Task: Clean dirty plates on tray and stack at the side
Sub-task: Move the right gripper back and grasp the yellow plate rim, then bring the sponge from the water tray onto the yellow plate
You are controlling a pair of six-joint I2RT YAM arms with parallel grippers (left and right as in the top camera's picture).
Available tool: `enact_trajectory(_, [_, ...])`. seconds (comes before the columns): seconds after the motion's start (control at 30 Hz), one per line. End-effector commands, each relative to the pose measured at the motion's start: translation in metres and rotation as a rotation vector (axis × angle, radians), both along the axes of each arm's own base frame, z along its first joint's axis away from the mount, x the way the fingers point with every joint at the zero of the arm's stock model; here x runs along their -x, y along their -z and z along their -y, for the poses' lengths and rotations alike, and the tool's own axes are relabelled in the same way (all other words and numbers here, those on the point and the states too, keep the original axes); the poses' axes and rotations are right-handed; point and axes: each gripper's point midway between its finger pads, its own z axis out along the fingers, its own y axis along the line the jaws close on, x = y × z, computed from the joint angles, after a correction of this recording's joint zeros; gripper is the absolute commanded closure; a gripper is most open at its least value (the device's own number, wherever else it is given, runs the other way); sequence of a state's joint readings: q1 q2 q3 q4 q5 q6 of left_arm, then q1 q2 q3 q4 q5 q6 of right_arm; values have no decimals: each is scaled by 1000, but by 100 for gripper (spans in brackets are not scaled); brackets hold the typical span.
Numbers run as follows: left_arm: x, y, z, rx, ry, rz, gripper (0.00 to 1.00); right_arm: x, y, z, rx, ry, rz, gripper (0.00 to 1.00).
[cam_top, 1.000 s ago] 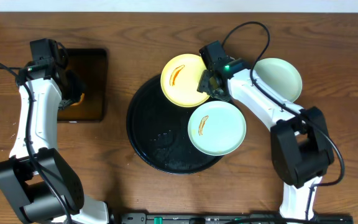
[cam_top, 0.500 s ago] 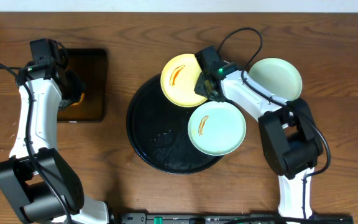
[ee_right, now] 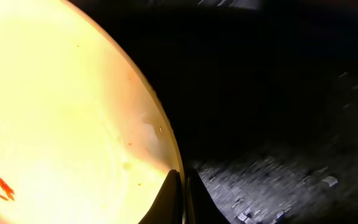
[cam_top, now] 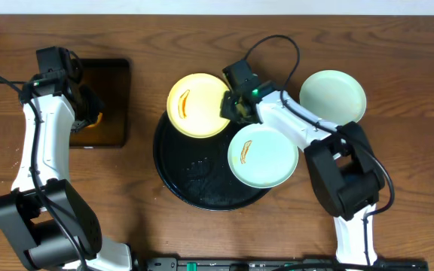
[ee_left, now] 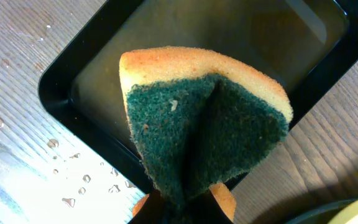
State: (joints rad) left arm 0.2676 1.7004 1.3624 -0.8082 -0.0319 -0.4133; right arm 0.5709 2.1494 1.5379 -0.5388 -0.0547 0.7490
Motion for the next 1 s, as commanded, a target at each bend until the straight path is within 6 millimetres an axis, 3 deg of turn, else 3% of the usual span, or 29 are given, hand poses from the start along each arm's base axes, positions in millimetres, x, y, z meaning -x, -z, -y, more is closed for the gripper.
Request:
enact_trajectory(0.0, [5, 10, -1, 3, 6, -31, 92, 14, 5, -15, 18, -68, -17, 99])
enact_trajectory(0.27, [5, 10, -1, 3, 6, -30, 92, 54, 11, -29, 0, -226, -136, 99])
enact_trajectory(0.63, [5, 10, -1, 3, 6, -30, 92, 85, 9, -20, 32, -358, -253, 99])
enact_trajectory(0.87, [4, 10, 2, 21, 15, -26, 92, 84, 12, -8, 112, -367, -238, 99])
enact_trajectory(0.97, [-7, 8, 30, 140, 165, 23, 92, 81, 12, -10, 107, -376, -221, 99])
